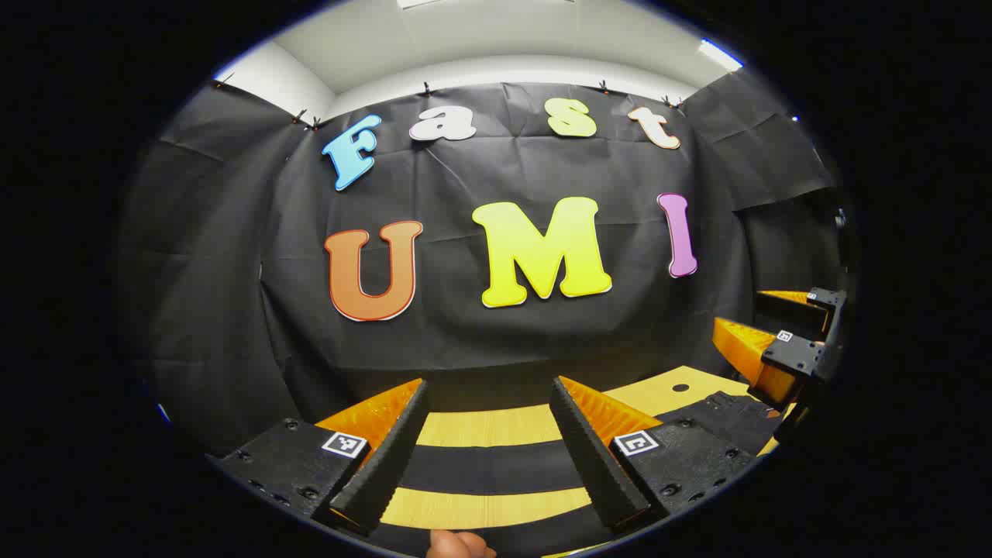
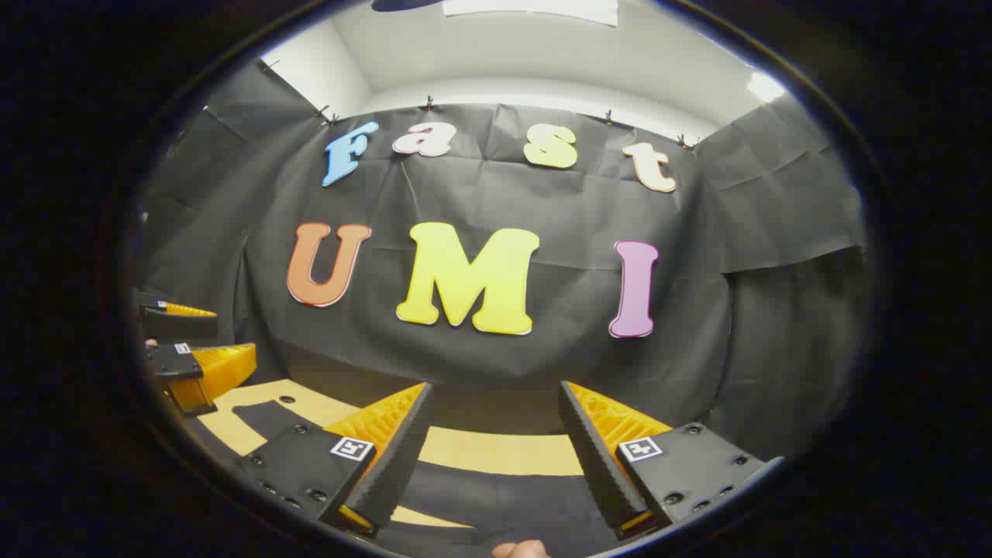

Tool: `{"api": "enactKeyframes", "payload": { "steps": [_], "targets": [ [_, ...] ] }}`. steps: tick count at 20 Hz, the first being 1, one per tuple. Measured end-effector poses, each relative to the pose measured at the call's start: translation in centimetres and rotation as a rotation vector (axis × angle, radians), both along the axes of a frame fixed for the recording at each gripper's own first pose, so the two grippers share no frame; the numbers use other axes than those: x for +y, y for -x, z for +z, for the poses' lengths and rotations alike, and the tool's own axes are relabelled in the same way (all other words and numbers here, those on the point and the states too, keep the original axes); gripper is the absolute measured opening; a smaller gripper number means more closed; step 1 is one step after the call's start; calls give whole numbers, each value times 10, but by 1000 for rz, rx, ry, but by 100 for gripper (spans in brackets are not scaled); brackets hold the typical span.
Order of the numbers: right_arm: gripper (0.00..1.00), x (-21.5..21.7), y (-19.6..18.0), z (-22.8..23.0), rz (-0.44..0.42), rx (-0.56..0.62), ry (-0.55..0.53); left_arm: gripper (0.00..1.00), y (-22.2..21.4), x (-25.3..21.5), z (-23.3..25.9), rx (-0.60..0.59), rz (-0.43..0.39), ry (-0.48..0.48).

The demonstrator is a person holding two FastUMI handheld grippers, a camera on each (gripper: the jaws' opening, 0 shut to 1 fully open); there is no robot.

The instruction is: Grasp the waist and the cuffs of the jeans and fold them to make the two legs overlap; first hold the waist and fold one-third of the jeans toward the cuffs, then hold the cuffs and fold the remaining one-third in the same direction to finish folding.

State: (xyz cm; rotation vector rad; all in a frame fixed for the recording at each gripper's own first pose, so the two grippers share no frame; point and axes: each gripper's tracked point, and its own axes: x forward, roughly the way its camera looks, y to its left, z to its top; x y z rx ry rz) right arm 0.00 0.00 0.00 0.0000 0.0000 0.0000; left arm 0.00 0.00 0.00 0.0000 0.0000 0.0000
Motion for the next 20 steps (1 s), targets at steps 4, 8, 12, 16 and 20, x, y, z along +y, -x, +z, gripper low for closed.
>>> {"api": "enactKeyframes", "payload": {
  "steps": [4,8,12,16,20],
  "targets": [
    [99,8,1,0,8,5,8,99,2,1,1,-1,-7,9],
    [99,10,3,-3,12,19,-2,100,3,3,1,-5,-2,0],
    [99,13,6,-2,25,21,5,100,3,6,-2,8,19,24],
    [99,15,7,0,36,19,10,100,7,11,-3,8,39,25],
    [99,18,7,2,44,17,9,100,10,14,-1,4,40,18]
  ]
}}
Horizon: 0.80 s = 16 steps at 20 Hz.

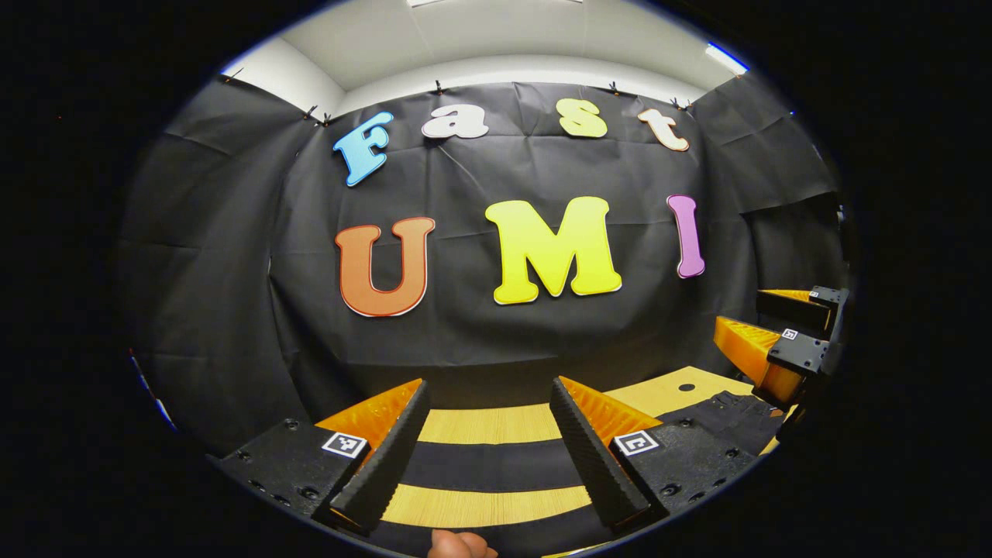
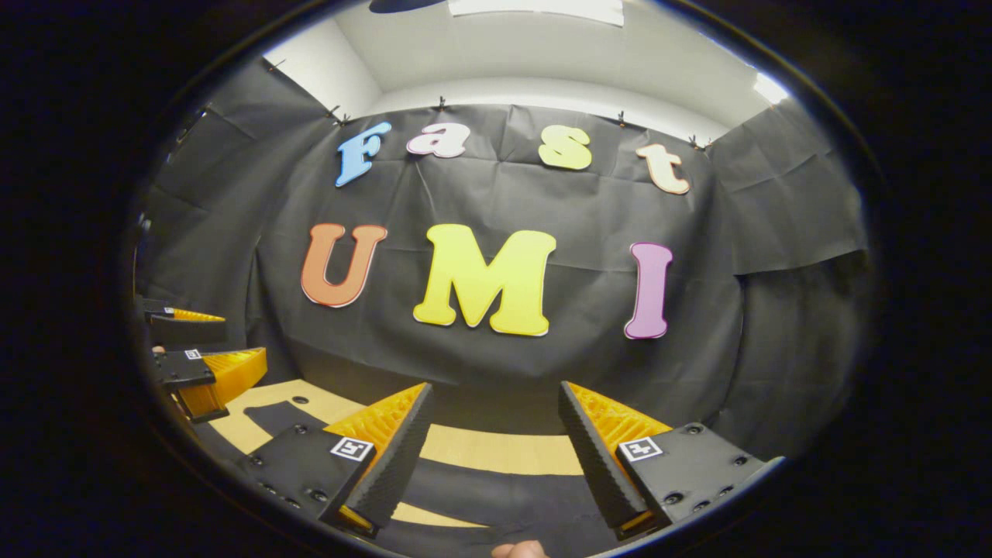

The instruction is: Grasp the waist and the cuffs of the jeans and fold them to make the two legs overlap; first hold the waist and fold one-third of the jeans toward the cuffs, then hold the cuffs and fold the remaining one-third in the same direction to finish folding.

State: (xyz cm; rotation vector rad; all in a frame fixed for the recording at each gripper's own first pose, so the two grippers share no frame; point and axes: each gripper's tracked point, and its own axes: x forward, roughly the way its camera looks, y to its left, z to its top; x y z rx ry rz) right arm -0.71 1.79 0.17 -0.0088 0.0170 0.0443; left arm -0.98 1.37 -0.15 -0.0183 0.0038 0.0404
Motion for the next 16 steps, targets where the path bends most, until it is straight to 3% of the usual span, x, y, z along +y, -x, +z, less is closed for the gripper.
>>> {"api": "enactKeyframes", "payload": {
  "steps": [6,9,12,16],
  "targets": [
    [99,-5,-4,-2,3,16,-5,100,5,13,-13,51,14,42],
    [99,-16,-1,-21,45,111,-2,99,21,35,-38,149,35,136],
    [99,-43,19,-77,58,350,-71,100,63,62,-91,363,60,352],
    [99,-108,46,-152,-108,630,-290,99,128,87,-179,677,198,786]
  ]
}}
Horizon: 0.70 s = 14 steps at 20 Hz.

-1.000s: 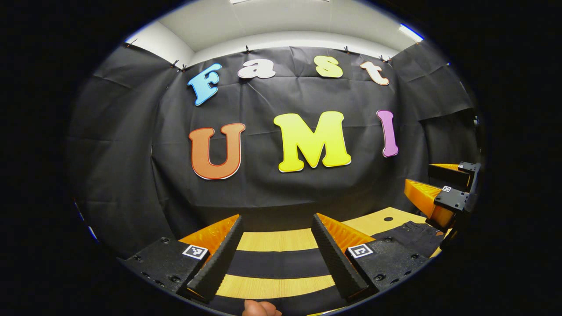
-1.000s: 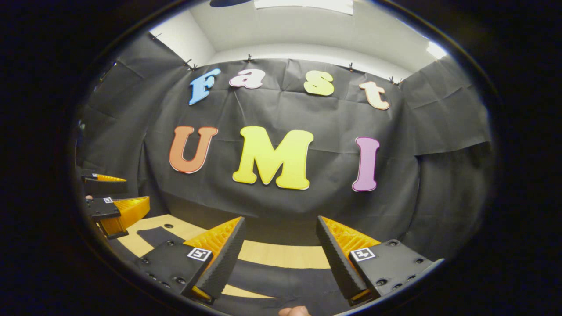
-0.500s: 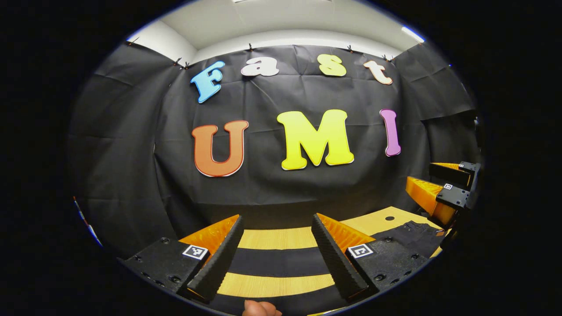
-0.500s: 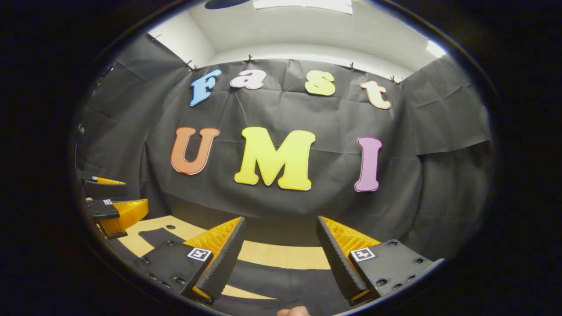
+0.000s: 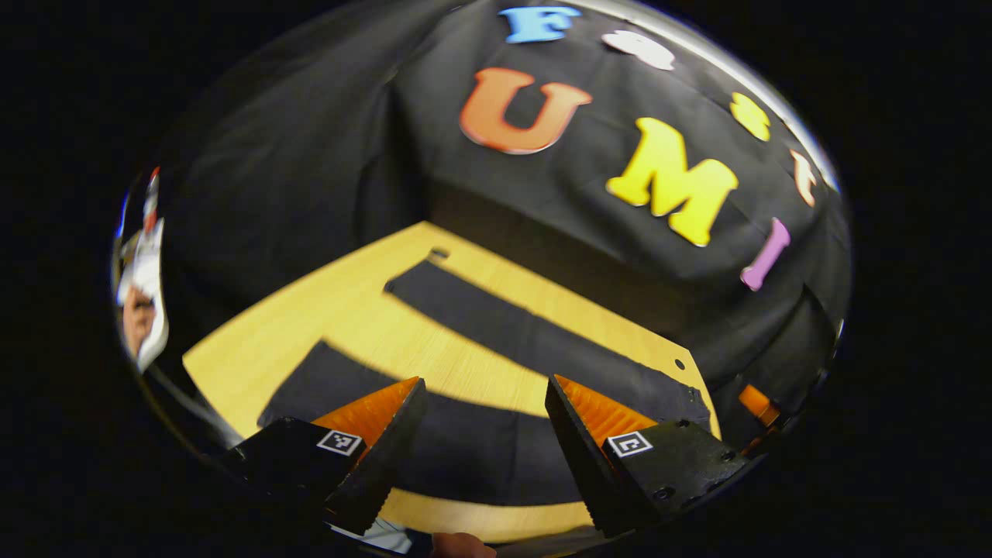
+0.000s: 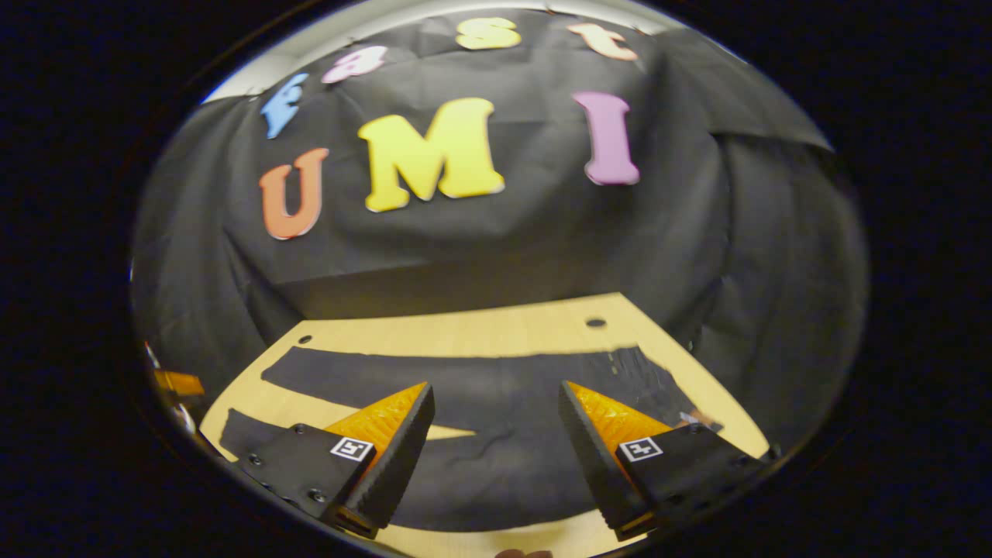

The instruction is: Grasp the waist and the cuffs of the jeans and fold them to make the two legs overlap; first hold the waist and fold one-third of the jeans toward the cuffs, then hold the cuffs and fold the remaining one-third in the same direction to finish folding.

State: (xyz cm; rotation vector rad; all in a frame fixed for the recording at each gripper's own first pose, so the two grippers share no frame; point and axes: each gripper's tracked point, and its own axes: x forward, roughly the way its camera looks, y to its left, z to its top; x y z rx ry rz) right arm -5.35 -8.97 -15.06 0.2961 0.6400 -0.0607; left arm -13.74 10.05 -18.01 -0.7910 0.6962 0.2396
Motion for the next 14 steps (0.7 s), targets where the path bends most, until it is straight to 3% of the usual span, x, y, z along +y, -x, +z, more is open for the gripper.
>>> {"api": "enactKeyframes", "payload": {
  "steps": [3,5,6,7,8,9,11,12,13,14],
  "targets": [
    [98,-44,18,-40,-126,139,-72,99,29,-8,-43,187,215,392],
    [92,-65,36,-60,-206,222,-134,99,40,-13,-56,268,350,574],
    [98,-71,42,-70,-243,256,-169,100,44,-13,-61,298,393,602],
    [92,-77,47,-79,-276,281,-188,99,47,-10,-64,319,417,596],
    [98,-81,51,-84,-301,290,-197,99,55,4,-69,336,440,585],
    [98,-85,51,-84,-317,287,-200,99,54,9,-69,341,461,587],
    [98,-92,52,-87,-326,280,-185,100,53,17,-77,354,500,579],
    [92,-90,52,-86,-327,281,-177,100,53,20,-85,358,513,573],
    [98,-89,51,-85,-327,281,-176,100,51,22,-89,359,517,576],
    [98,-90,51,-85,-329,278,-178,99,45,23,-90,346,525,582]
  ]
}}
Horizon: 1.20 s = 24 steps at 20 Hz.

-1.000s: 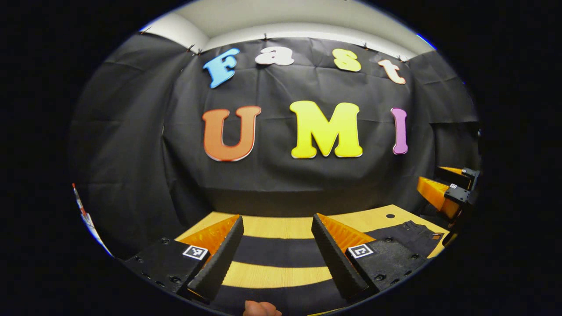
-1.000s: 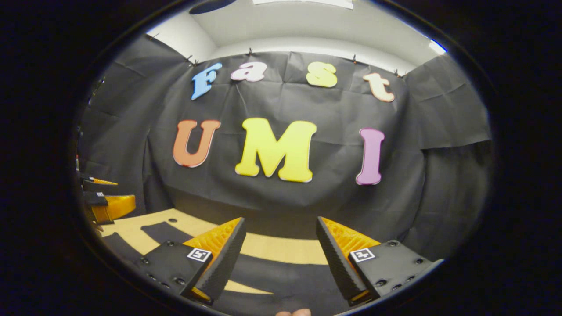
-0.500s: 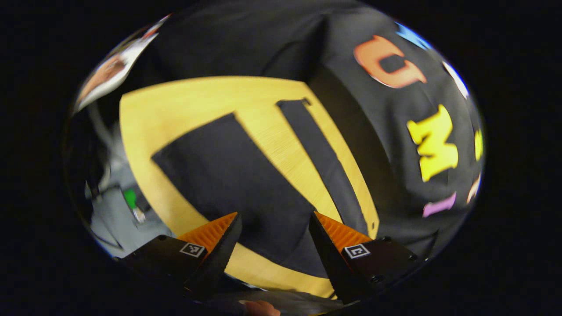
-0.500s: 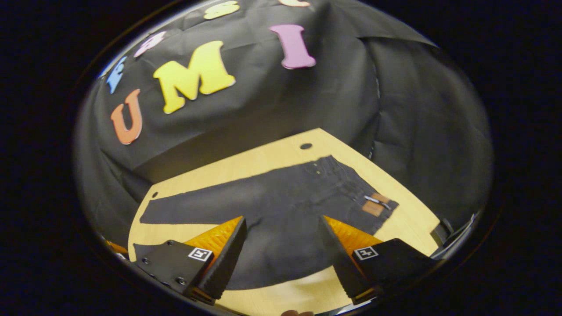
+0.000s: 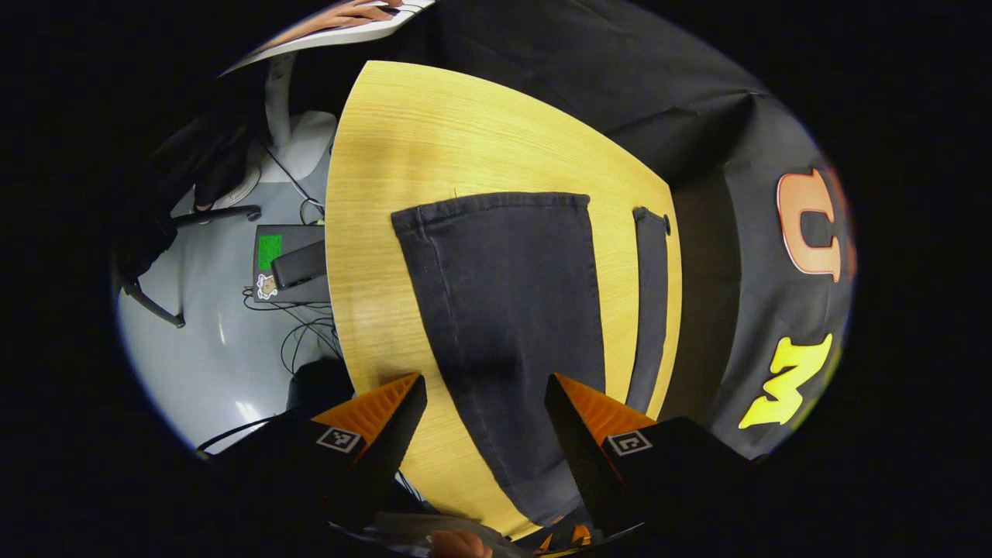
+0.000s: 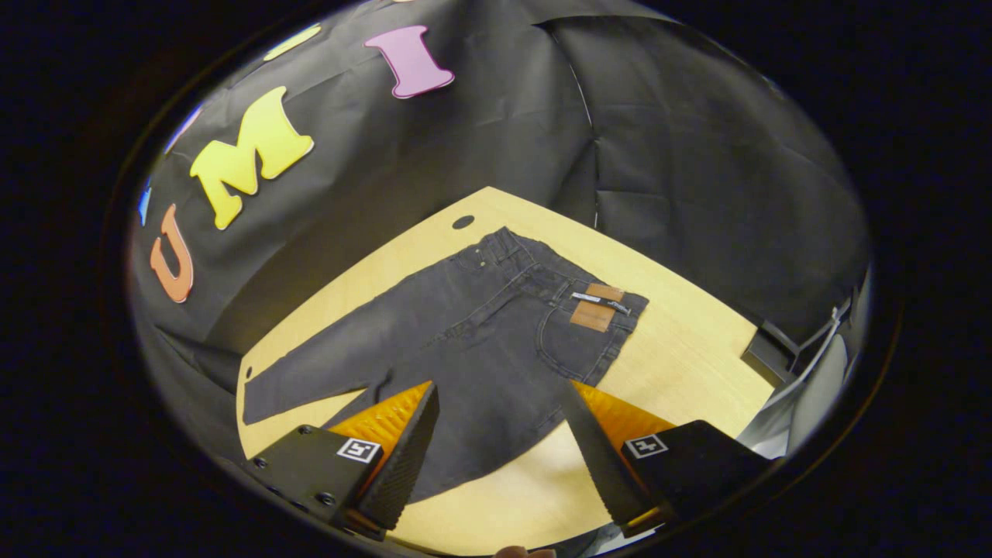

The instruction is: Grasp the waist and the cuffs of the jeans and fold them to make the two legs overlap; first hold the waist and fold one-third of the jeans toward the cuffs, then hold the cuffs and fold the remaining one-third in the same direction to finish folding.

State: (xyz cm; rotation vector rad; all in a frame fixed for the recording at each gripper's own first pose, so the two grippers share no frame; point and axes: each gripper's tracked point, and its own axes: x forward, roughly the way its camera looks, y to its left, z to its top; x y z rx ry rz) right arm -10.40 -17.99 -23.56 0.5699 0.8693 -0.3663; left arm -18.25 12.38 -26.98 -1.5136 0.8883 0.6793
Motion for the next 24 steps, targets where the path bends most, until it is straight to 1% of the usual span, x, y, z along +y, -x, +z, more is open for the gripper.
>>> {"api": "enactKeyframes", "payload": {
  "steps": [1,5,9,10,14,15,16,17,18,19,21,23,24],
  "targets": [
    [92,-1,-1,0,-4,-4,0,99,-4,2,0,-5,3,-4],
    [92,-3,0,-2,-11,-3,7,99,-20,12,-2,-59,33,-16],
    [92,-6,1,0,-30,3,7,100,-44,19,1,-192,42,-48],
    [92,-6,1,-1,-33,6,6,98,-49,21,0,-218,48,-53],
    [92,-8,2,0,-41,13,11,96,-62,25,0,-290,90,-32],
    [92,-7,2,-1,-42,14,8,100,-62,24,-2,-301,85,-21],
    [92,-7,3,-1,-43,18,9,90,-60,23,-5,-299,79,-9],
    [92,-8,3,0,-43,20,9,82,-58,23,-9,-293,70,4],
    [98,-7,3,-2,-44,24,9,75,-51,25,-14,-266,65,8],
    [98,-8,3,-4,-45,27,7,54,-45,27,-23,-228,72,1],
    [98,-11,1,-8,-50,34,7,13,-46,26,-28,-212,92,-12],
    [98,-14,4,-12,-78,56,-17,5,-44,25,-27,-205,74,-36],
    [98,-16,7,-19,-105,85,-45,4,-45,25,-27,-200,67,-36]
  ]
}}
